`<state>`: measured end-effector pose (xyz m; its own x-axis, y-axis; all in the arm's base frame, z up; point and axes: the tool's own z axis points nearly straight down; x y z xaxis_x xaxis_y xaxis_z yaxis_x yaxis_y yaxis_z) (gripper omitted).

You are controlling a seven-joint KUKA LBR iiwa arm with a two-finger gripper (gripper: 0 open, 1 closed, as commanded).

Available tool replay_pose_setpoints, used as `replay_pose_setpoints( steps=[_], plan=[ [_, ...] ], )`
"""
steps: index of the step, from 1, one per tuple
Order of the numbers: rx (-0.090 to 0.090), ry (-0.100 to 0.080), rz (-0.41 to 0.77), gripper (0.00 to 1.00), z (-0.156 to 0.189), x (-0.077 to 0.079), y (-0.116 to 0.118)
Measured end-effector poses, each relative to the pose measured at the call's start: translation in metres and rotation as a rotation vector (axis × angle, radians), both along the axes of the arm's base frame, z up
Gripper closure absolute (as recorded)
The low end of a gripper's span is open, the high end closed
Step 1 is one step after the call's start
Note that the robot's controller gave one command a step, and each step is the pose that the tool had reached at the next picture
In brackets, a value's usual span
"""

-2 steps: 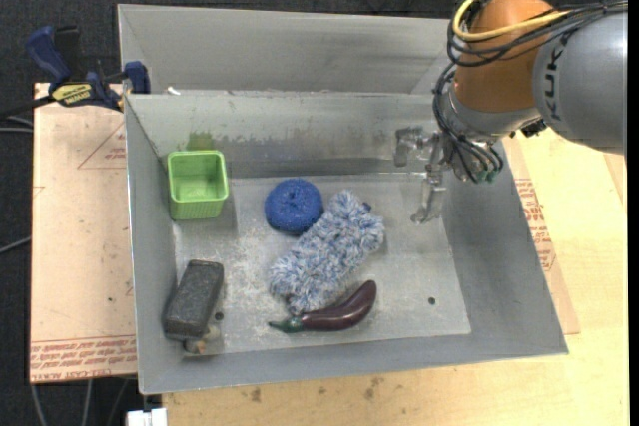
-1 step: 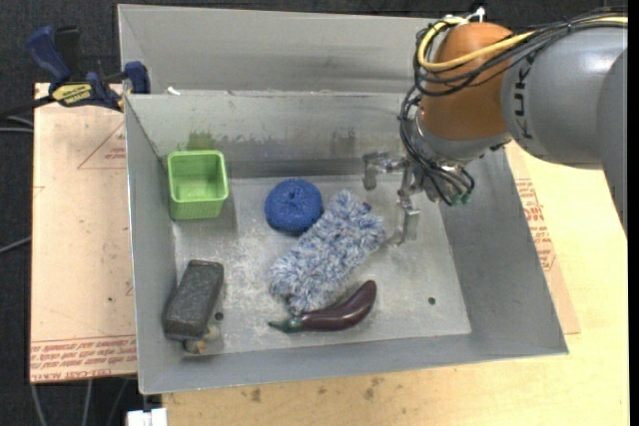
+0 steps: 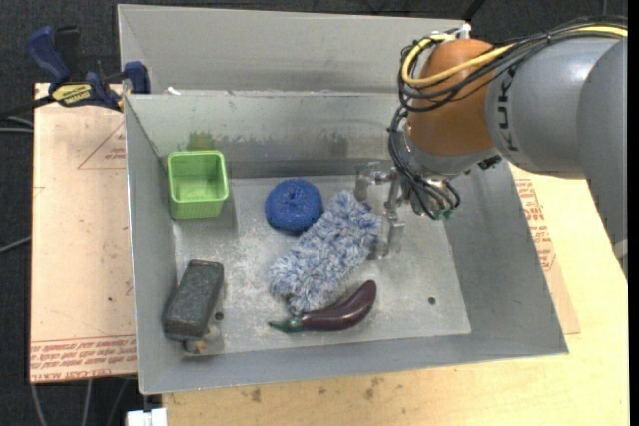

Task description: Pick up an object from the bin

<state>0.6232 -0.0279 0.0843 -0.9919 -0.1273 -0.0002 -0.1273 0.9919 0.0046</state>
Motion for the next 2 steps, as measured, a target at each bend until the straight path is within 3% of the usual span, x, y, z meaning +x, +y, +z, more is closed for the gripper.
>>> replay_pose_setpoints(
  steps=[1, 2],
  plan=[
    [-0.002, -0.003, 0.266, 1.00, -0.0140, -0.0401, 0.0666],
    [-0.003, -0.003, 0.266, 0.00, -0.0141, -0.0401, 0.0662]
  ],
)
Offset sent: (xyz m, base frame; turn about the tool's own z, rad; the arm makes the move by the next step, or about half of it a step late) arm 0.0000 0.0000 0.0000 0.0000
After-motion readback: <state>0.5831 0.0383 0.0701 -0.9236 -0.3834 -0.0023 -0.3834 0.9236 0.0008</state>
